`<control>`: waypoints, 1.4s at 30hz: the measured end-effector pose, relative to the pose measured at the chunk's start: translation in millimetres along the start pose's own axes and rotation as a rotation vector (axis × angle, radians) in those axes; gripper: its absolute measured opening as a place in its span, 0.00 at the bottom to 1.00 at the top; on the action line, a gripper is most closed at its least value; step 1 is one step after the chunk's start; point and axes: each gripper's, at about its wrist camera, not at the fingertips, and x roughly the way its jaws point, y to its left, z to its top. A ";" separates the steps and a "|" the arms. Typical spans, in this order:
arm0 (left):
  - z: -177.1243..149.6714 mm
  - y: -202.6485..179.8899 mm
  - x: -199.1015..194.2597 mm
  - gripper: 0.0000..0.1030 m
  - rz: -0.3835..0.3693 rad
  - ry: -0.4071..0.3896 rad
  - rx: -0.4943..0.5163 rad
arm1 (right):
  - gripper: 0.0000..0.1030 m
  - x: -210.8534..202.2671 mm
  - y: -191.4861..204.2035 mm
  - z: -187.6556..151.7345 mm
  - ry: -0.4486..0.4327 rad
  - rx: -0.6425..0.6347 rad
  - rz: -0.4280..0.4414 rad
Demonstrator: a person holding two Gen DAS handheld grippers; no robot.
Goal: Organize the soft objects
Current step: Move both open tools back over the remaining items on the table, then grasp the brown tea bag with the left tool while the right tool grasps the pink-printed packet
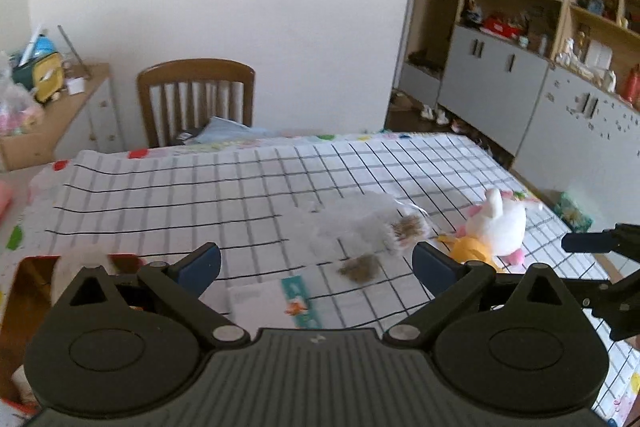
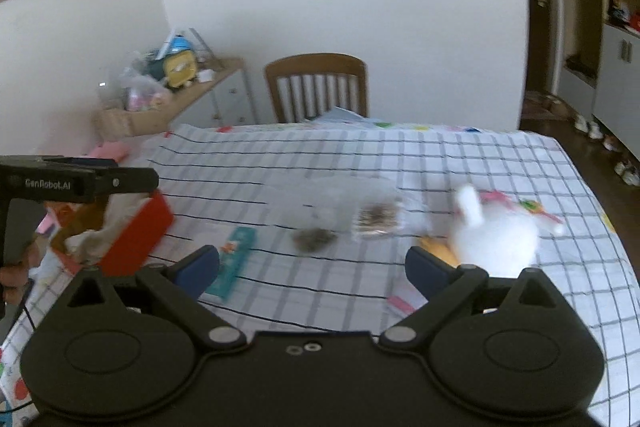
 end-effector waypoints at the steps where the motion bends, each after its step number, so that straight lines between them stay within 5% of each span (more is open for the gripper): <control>1: -1.0 -7.6 7.7 1.00 0.001 0.007 0.012 | 0.97 1.0 -5.5 -1.6 0.005 0.009 -0.008; 12: -13.4 -50.4 75.7 1.00 -0.056 0.101 -0.006 | 0.93 35.1 -46.4 -24.1 0.101 0.038 -0.065; 26: -22.5 -61.1 146.1 1.00 0.007 0.191 -0.072 | 0.79 87.9 -60.6 -45.2 0.211 0.145 -0.031; 42: -29.4 -60.6 194.9 0.99 0.092 0.226 -0.068 | 0.68 110.0 -74.7 -48.0 0.171 0.274 -0.127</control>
